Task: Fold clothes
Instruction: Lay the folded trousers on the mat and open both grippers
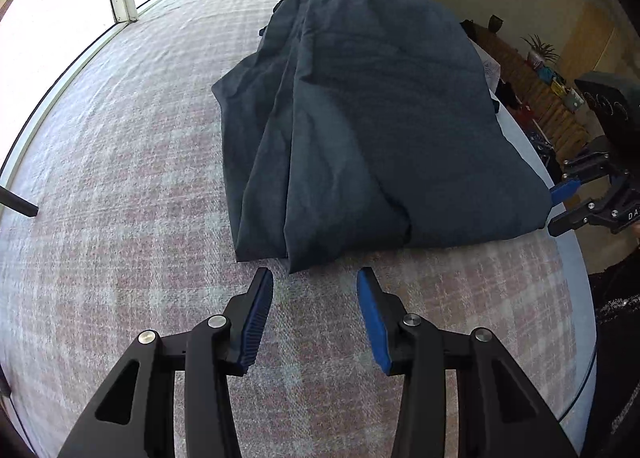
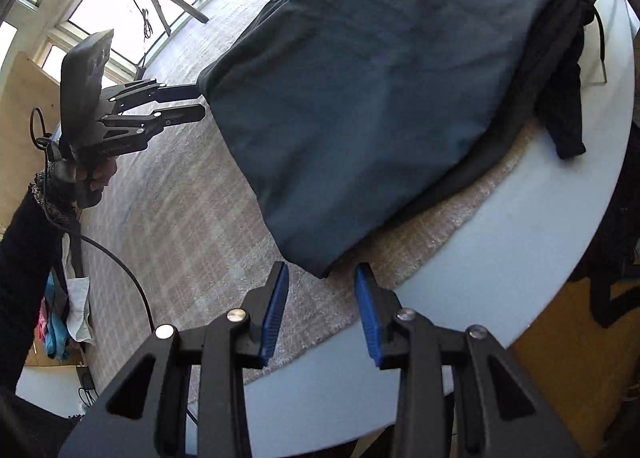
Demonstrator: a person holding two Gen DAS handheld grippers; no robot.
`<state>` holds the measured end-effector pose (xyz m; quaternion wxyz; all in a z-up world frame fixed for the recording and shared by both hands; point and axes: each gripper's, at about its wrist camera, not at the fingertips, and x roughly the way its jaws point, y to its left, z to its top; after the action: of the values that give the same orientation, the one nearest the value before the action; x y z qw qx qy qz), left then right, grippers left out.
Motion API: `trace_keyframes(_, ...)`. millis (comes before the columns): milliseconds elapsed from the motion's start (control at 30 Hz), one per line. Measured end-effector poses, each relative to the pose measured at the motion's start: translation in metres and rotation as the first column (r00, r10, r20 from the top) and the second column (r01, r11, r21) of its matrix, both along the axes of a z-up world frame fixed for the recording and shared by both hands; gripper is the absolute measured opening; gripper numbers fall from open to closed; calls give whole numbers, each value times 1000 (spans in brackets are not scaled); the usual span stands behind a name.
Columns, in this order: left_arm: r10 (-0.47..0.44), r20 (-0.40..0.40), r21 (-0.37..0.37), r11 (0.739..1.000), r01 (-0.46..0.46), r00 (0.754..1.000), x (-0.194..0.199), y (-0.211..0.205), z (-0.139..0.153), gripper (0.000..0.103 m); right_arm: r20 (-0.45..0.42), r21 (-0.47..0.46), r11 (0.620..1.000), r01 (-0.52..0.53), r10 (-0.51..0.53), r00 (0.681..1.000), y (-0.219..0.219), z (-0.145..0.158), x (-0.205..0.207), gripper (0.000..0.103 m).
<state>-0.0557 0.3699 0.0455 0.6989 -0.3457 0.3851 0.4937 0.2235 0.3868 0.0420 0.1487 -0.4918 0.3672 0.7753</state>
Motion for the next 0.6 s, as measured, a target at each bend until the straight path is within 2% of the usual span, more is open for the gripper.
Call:
trace_keyframes(33, -10, 9, 2, 1000, 10, 1000, -3, 2, 0, 35, 6, 9, 1000, 1, -1, 1000, -2, -2, -3, 34)
trace_keyframes(167, -50, 27, 0, 999, 50, 998, -9, 13, 1, 26, 20, 41, 999, 0, -1, 1000, -7, -6, -12, 34)
trace_keyframes(233, -72, 27, 4, 997, 72, 997, -10, 18, 2, 10, 18, 55, 998, -5, 4, 1000, -8, -4, -15, 31)
trace_keyframes(300, -84, 20, 13, 996, 84, 996, -14, 21, 4, 1, 14, 59, 998, -4, 4, 1000, -7, -3, -16, 17)
trace_keyframes(400, -92, 8, 28, 995, 92, 996, -24, 25, 12, 1, 8, 61, 998, -13, 12, 1000, -6, -4, -18, 8)
trace_keyframes(600, -92, 10, 66, 994, 92, 996, -50, 29, 32, 1, 6, 47, 999, 7, -8, 1000, -4, -7, -14, 5)
